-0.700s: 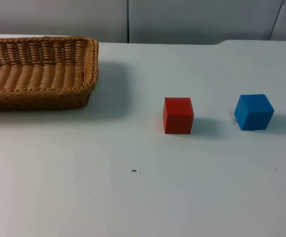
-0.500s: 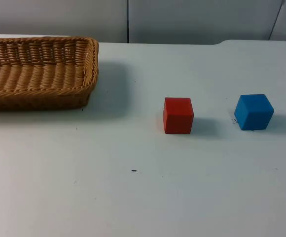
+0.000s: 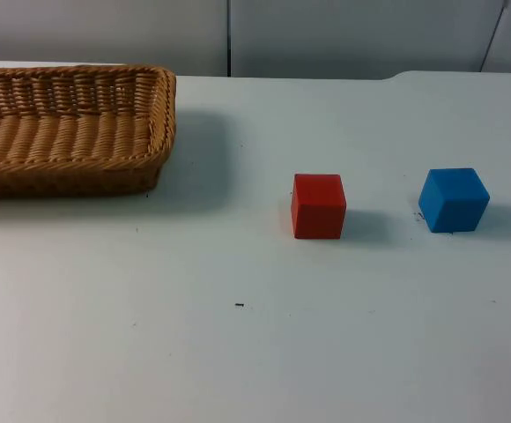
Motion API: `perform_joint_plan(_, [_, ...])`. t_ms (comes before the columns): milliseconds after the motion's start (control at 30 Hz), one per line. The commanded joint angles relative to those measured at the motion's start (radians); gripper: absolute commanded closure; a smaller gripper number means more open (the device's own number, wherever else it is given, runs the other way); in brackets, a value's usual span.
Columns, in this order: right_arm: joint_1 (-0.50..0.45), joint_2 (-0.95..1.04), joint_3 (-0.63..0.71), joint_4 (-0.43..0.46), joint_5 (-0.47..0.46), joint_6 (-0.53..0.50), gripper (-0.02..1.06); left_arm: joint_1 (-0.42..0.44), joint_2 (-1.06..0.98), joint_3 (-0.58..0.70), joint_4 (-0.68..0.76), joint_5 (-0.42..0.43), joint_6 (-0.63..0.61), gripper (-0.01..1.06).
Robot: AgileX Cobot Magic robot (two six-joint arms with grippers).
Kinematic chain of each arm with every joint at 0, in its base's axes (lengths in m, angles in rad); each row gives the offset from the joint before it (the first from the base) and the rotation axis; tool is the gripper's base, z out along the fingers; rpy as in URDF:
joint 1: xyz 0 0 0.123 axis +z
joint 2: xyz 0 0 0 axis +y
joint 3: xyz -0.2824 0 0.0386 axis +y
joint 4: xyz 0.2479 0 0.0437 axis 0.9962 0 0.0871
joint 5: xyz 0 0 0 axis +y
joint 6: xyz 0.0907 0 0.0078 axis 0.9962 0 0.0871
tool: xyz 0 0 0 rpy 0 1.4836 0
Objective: Pick up the basket with the left hand and place the blue cube into the basket with the right hand.
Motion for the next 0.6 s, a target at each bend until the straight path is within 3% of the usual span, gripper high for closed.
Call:
perform_joint_plan(0, [-0.007,0.038,-0.005,0.005,-0.042,-0.01,0.0,-0.007,0.054,-0.009,-0.074,-0.093,0.0,0.0])
perform_joint_plan(200, [-0.007,0.157,-0.005,0.008,-0.129,-0.029,0.0,-0.007,0.245,-0.009,-0.253,-0.254,0.087,0.0])
perform_joint_plan(567, [-0.007,0.234,-0.005,0.031,-0.154,-0.034,0.0,-0.007,0.566,-0.012,-0.606,-0.356,0.4,0.0])
